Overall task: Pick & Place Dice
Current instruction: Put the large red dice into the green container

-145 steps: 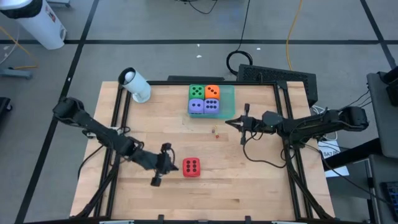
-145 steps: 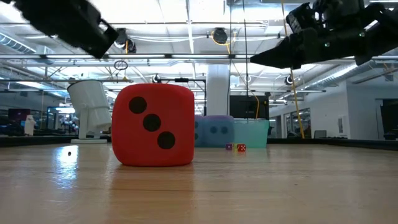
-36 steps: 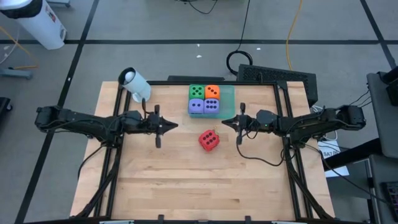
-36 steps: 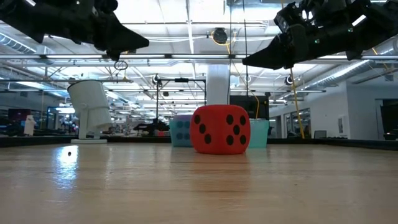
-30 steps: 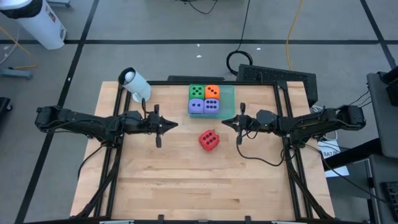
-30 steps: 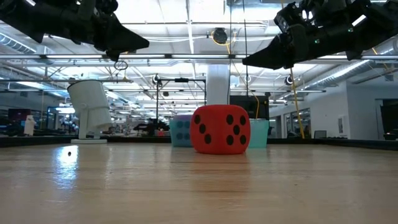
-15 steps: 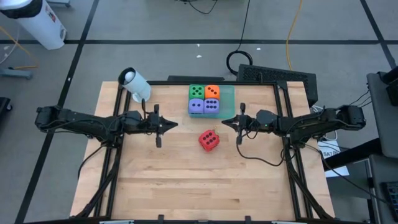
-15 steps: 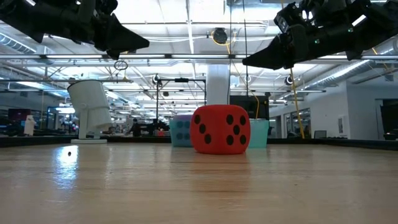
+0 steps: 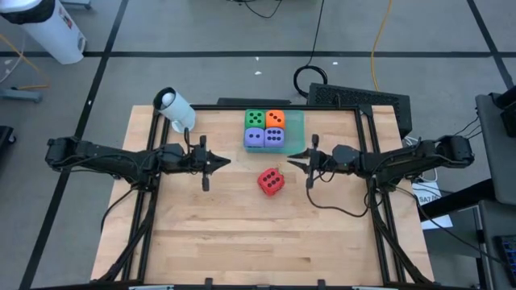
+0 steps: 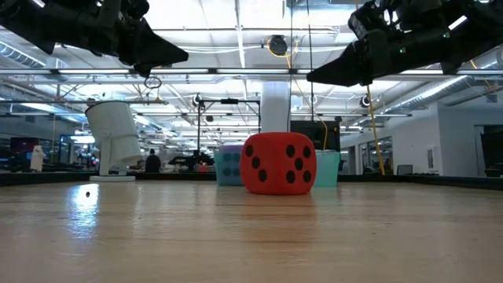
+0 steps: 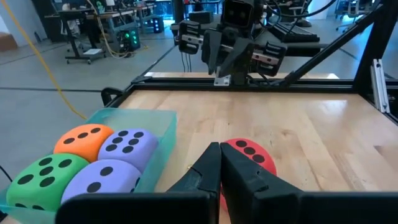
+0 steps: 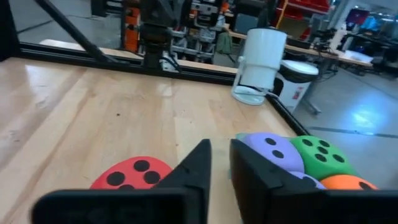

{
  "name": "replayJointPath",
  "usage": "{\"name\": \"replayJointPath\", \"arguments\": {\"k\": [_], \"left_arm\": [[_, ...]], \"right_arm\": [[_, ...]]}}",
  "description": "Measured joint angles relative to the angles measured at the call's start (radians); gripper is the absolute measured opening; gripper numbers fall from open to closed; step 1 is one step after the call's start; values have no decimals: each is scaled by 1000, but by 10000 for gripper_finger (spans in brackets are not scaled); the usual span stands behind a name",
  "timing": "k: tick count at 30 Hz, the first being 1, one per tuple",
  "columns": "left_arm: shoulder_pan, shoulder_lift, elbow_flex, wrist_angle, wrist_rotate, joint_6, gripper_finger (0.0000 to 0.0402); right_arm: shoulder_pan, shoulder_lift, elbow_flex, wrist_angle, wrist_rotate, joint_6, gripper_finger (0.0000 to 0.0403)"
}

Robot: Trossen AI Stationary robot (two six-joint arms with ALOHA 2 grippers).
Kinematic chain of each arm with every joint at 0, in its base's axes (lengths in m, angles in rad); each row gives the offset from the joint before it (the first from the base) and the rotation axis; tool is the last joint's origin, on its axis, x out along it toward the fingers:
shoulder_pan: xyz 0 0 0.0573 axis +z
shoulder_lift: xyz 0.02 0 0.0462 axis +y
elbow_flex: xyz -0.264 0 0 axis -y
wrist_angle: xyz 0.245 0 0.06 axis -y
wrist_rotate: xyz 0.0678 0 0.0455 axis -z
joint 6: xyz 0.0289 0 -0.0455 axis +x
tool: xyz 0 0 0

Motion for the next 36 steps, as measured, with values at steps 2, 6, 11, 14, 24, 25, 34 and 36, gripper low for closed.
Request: {"name": "replayJointPath", "arguments": {"k": [2,6,11,14,24,25,34,36], "left_arm": [[0,0,0,0,0,0,19],[0,0,0,1,0,0,19],[0,0,0,0,0,-1,19],[0,0,0,-16,-1,-1,19],[0,0,0,-16,-1,28,19],[0,0,0,-17,-1,28,19],[0,0,0,-24,-1,22,19],[0,0,1,-32,-1,24,19]], "right_arm": [[4,0,0,8,23,-8,81],[4,0,0,22,23,-53,137],[4,0,0,84,17,-163,195],[10,0,1,96,18,-87,215],[15,53,107,-100,16,49,304],[15,75,140,-136,16,47,313],[17,291,443,-490,1,-49,381],[16,320,464,-493,-47,-78,394]]}}
